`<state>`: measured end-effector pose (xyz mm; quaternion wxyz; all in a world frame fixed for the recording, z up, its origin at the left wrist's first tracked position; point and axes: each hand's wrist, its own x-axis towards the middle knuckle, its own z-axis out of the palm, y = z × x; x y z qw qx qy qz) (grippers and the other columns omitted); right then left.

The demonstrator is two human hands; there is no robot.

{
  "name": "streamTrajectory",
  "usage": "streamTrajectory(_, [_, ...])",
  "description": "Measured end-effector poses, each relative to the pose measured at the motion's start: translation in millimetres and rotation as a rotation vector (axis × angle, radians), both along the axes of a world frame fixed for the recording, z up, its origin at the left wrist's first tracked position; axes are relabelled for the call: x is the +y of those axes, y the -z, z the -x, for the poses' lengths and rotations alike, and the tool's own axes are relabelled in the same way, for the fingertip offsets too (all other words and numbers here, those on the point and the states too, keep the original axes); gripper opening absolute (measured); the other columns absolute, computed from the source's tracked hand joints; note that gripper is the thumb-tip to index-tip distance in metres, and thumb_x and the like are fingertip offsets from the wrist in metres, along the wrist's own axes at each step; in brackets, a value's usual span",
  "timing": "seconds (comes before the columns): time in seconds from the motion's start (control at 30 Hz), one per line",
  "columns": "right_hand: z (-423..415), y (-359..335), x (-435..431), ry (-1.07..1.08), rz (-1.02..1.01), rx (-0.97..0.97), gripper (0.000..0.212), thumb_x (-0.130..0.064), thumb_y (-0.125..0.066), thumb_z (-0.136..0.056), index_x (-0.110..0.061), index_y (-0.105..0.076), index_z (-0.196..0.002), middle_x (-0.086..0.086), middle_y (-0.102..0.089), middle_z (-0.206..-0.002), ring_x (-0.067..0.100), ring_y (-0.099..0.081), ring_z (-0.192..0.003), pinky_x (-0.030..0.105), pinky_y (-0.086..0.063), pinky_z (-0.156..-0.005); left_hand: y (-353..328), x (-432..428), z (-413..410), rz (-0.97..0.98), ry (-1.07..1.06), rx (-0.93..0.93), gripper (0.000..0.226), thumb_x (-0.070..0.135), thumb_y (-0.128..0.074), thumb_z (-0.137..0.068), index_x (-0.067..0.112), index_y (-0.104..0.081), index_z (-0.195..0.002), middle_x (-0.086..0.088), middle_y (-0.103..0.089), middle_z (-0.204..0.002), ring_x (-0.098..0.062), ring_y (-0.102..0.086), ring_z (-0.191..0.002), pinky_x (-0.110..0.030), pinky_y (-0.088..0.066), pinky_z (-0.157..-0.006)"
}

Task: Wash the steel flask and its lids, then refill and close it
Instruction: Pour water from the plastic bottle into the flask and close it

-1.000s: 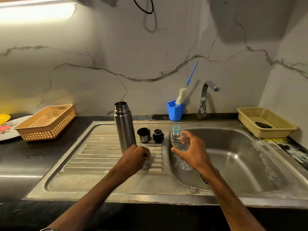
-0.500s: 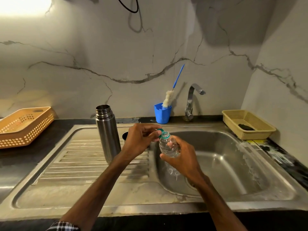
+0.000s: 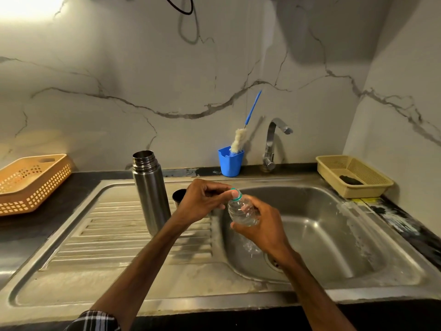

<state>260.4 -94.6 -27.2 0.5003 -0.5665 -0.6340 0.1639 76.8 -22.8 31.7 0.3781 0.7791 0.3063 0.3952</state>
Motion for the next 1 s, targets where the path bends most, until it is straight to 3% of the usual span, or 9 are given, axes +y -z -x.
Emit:
streamTrajectory(0.2, [-2, 7, 5, 0.158, 0.033, -0.215, 0.069, -0.038, -0.088, -0.069, -0.036, -0.056, -0.130, -0.016, -0.062, -0.102, 0.000, -0.060, -0.089, 0.010, -0.045, -0.074, 0, 1, -13, -0.131, -0.185, 0.047, 0.031, 0.032, -0.092, -0.069, 0.014, -0.083, -0.092, 0.009, -0.076, -0.074, 0.003, -0.064, -0.057, -0.012, -0.047, -0.057])
streamTrajectory(0.27, [-2, 8, 4, 0.204, 0.033, -0.243, 0.070, -0.039, -0.088, -0.070, -0.037, -0.055, -0.131, -0.014, -0.061, -0.100, 0.002, -0.058, -0.087, 0.012, -0.045, -0.072, 0, 1, -17, -0.125, -0.209, 0.074, 0.029, 0.033, -0.092, -0.070, 0.014, -0.083, -0.091, 0.013, -0.072, -0.067, 0.005, -0.058, -0.051, -0.009, -0.041, -0.053])
streamTrajectory(0.37, [-4, 7, 4, 0.210, 0.029, -0.221, 0.066, -0.038, -0.088, -0.067, -0.038, -0.057, -0.126, -0.016, -0.063, -0.097, 0.002, -0.061, -0.085, 0.022, -0.053, -0.074, -2, 2, -20, -0.119, -0.167, 0.088, 0.031, 0.031, -0.090, -0.073, 0.015, -0.083, -0.098, 0.018, -0.072, -0.070, 0.004, -0.061, -0.056, -0.010, -0.044, -0.059])
streamTrajectory(0.53, [-6, 1, 1, 0.059, 0.056, 0.025, 0.064, -0.022, -0.093, -0.061, -0.033, -0.069, -0.118, -0.017, -0.074, -0.093, -0.005, -0.069, -0.083, 0.015, -0.055, -0.075, -13, 12, -11, -0.141, 0.072, 0.160, 0.035, 0.019, -0.081, -0.085, 0.015, -0.076, -0.119, 0.013, -0.074, -0.099, 0.000, -0.067, -0.094, -0.014, -0.051, -0.081])
streamTrajectory(0.67, [-5, -4, 0, -0.031, 0.081, 0.144, 0.058, -0.017, -0.094, -0.061, -0.029, -0.072, -0.113, -0.014, -0.076, -0.092, 0.002, -0.072, -0.083, 0.019, -0.055, -0.074, -19, 19, -7, -0.098, 0.201, 0.169, 0.035, 0.013, -0.075, -0.092, 0.013, -0.071, -0.127, 0.001, -0.073, -0.115, -0.013, -0.067, -0.110, -0.030, -0.056, -0.097])
streamTrajectory(0.73, [-3, -6, -2, -0.010, 0.076, 0.158, 0.056, -0.019, -0.094, -0.063, -0.033, -0.071, -0.112, -0.015, -0.076, -0.091, 0.001, -0.072, -0.083, 0.020, -0.057, -0.074, -19, 18, -10, -0.098, 0.156, 0.144, 0.034, 0.017, -0.076, -0.090, 0.014, -0.072, -0.124, 0.004, -0.074, -0.116, -0.011, -0.069, -0.107, -0.030, -0.057, -0.096])
streamTrajectory(0.87, [1, -6, -4, 0.083, 0.010, 0.121, 0.053, -0.031, -0.093, -0.061, -0.042, -0.068, -0.107, -0.018, -0.075, -0.090, -0.001, -0.071, -0.081, 0.027, -0.059, -0.076, -4, 8, -24, -0.122, -0.157, -0.026, 0.038, 0.046, -0.085, -0.076, 0.019, -0.080, -0.103, 0.004, -0.078, -0.088, -0.017, -0.071, -0.079, -0.030, -0.061, -0.076])
streamTrajectory(0.93, [2, -6, -5, 0.093, 0.008, 0.095, 0.049, -0.034, -0.093, -0.060, -0.047, -0.067, -0.100, -0.021, -0.074, -0.088, -0.002, -0.070, -0.080, 0.024, -0.058, -0.075, 0, 6, -29, -0.148, -0.149, -0.035, 0.031, 0.044, -0.084, -0.078, 0.020, -0.082, -0.098, 0.005, -0.078, -0.086, -0.017, -0.072, -0.077, -0.032, -0.060, -0.072])
streamTrajectory(1.0, [0, -9, -7, 0.063, 0.032, 0.109, 0.049, -0.030, -0.094, -0.060, -0.041, -0.071, -0.102, -0.020, -0.075, -0.087, -0.002, -0.071, -0.079, 0.021, -0.057, -0.073, -7, 7, -28, -0.212, -0.102, 0.035, 0.022, 0.035, -0.082, -0.084, 0.021, -0.082, -0.100, 0.010, -0.078, -0.089, -0.013, -0.071, -0.081, -0.030, -0.058, -0.072])
